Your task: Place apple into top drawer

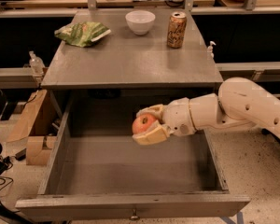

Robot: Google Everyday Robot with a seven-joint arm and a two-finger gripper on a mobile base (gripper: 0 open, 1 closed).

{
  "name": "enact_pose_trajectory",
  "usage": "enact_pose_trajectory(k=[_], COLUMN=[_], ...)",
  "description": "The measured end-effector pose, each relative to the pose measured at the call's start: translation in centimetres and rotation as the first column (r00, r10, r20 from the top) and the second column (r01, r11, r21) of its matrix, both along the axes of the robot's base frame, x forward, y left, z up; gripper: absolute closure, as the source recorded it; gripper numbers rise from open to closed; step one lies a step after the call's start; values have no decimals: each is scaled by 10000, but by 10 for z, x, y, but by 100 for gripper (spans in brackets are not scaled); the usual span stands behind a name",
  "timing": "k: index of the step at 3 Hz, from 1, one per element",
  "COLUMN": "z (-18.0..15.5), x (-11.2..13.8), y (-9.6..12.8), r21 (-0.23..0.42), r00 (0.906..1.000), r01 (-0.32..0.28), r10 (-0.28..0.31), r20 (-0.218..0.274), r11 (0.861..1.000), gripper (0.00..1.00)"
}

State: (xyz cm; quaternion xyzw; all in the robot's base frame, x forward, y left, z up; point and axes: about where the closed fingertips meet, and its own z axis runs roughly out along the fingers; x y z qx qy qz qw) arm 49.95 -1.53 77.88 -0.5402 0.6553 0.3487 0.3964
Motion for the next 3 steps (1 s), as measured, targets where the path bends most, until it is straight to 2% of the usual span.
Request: enact_pose_trajectory(k=[1,2,3], z=[-8,-19,-57], x=[-6,-1,10], y=[3,9,23], r21=[-56,15,108], r00=[9999,9993,9970], r01=[-67,-176,-170], r10=[66,176,178], r20=[-154,-321,-752], r11=[10000,9998,9998], gripper=[100,100,100])
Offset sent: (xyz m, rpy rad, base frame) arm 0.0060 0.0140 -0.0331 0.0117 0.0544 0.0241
